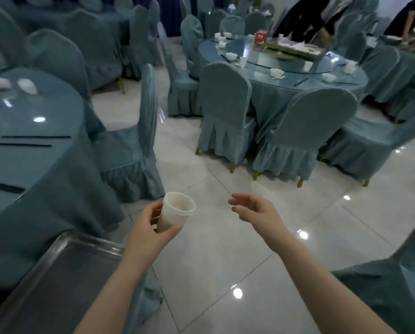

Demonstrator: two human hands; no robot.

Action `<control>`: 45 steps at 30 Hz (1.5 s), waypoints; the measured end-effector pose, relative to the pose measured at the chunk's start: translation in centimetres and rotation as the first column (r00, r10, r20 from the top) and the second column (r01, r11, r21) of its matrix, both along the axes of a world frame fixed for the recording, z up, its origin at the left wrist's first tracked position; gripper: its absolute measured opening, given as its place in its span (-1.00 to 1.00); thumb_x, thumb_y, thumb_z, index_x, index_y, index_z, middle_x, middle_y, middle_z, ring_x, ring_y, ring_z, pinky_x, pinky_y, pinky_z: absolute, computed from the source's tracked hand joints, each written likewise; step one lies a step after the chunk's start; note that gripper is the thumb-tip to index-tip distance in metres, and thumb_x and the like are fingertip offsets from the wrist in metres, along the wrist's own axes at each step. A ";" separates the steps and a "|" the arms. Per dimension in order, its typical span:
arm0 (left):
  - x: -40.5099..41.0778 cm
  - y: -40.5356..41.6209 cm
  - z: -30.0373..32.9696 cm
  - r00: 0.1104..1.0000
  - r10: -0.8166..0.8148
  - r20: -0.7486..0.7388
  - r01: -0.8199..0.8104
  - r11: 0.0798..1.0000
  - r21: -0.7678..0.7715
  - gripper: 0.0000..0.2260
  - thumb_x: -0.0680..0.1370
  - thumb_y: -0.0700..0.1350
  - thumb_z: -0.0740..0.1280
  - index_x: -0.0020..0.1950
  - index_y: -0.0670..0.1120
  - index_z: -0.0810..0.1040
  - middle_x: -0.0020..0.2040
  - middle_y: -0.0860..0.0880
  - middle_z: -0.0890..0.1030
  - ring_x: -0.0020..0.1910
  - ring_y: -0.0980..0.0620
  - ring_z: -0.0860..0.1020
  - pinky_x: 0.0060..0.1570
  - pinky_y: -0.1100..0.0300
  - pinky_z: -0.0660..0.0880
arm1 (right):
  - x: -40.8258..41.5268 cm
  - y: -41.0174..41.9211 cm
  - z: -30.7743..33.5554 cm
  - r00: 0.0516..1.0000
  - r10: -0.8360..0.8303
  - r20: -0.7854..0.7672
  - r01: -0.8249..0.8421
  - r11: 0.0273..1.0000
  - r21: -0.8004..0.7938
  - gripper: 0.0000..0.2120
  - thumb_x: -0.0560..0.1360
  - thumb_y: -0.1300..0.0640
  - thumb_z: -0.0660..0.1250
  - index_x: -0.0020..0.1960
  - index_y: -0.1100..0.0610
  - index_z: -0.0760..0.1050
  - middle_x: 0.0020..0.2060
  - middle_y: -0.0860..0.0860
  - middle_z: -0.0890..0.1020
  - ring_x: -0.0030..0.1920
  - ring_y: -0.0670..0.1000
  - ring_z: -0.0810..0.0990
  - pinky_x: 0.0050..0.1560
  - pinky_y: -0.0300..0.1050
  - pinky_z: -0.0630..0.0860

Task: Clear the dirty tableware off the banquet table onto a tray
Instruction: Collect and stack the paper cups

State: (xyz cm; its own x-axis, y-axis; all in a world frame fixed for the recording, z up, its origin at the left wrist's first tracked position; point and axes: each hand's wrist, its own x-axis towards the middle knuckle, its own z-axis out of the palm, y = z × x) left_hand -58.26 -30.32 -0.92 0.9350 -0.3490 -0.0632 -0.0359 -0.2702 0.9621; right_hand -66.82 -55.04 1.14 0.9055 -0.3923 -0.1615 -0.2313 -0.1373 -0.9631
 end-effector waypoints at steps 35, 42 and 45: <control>64.4 -27.4 4.0 0.518 0.855 0.034 -0.843 0.516 -0.154 -0.67 0.43 -0.11 0.48 0.17 -0.01 0.53 0.02 0.10 0.62 0.01 0.15 0.58 -0.15 0.33 0.43 | 85.7 -27.6 4.4 0.721 0.679 0.138 -0.693 0.709 0.132 -0.75 0.59 0.31 0.19 0.10 0.07 0.57 0.00 -0.05 0.70 0.08 -0.03 0.65 0.13 -0.06 0.55; 83.9 -28.5 4.2 0.547 0.837 0.013 -0.824 0.541 -0.169 -0.68 0.43 -0.07 0.47 0.15 0.06 0.50 -0.02 0.17 0.61 -0.07 0.24 0.58 -0.21 0.39 0.43 | 103.1 -30.2 5.2 0.745 0.654 0.133 -0.667 0.727 0.160 -0.76 0.61 0.29 0.17 0.13 0.09 0.56 0.03 -0.03 0.70 0.06 -0.03 0.65 0.06 -0.11 0.56; 91.2 -29.2 4.4 0.580 0.815 0.020 -0.805 0.577 -0.138 -0.65 0.42 -0.10 0.48 0.17 0.04 0.50 0.00 0.15 0.61 -0.04 0.19 0.58 -0.22 0.39 0.46 | 110.4 -31.7 5.4 0.754 0.645 0.127 -0.657 0.740 0.142 -0.78 0.60 0.28 0.20 0.13 0.08 0.55 0.01 -0.05 0.70 0.02 -0.04 0.67 0.03 -0.14 0.58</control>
